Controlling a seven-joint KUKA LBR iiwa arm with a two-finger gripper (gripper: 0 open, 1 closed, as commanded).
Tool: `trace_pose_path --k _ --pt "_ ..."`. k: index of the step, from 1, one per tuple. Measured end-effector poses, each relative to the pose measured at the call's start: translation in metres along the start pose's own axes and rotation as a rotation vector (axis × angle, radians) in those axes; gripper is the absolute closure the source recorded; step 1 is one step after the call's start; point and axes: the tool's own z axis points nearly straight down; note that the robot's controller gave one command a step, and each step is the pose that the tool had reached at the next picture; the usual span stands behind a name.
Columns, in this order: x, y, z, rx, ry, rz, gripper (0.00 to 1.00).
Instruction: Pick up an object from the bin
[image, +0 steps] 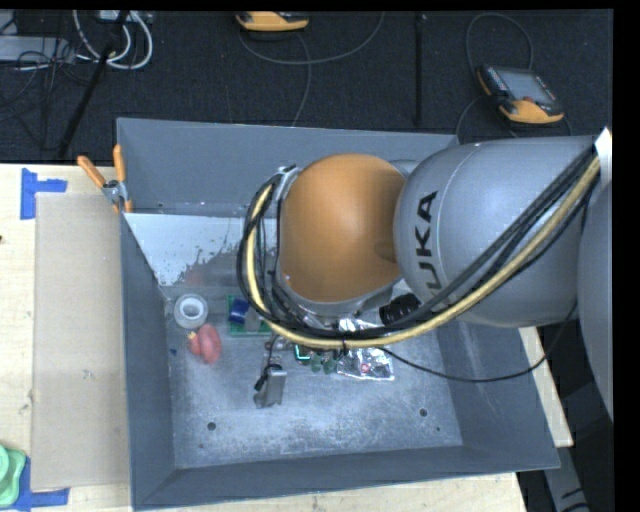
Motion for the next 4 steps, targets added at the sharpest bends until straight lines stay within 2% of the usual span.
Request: trace_pose_path --k 1,2,3,4 --pt "-0.067 0.004 0.099 0.000 -0.006 -0.043 0.00" --pt "-0.091 0.055 0.141 -0.002 -0.012 -0.439 0.00" --pt "-0.094 0.055 0.135 -0.004 -0.024 -0.433 1.00" --pt "-0.103 0.059 0.136 0.000 -0.021 -0.501 1.00"
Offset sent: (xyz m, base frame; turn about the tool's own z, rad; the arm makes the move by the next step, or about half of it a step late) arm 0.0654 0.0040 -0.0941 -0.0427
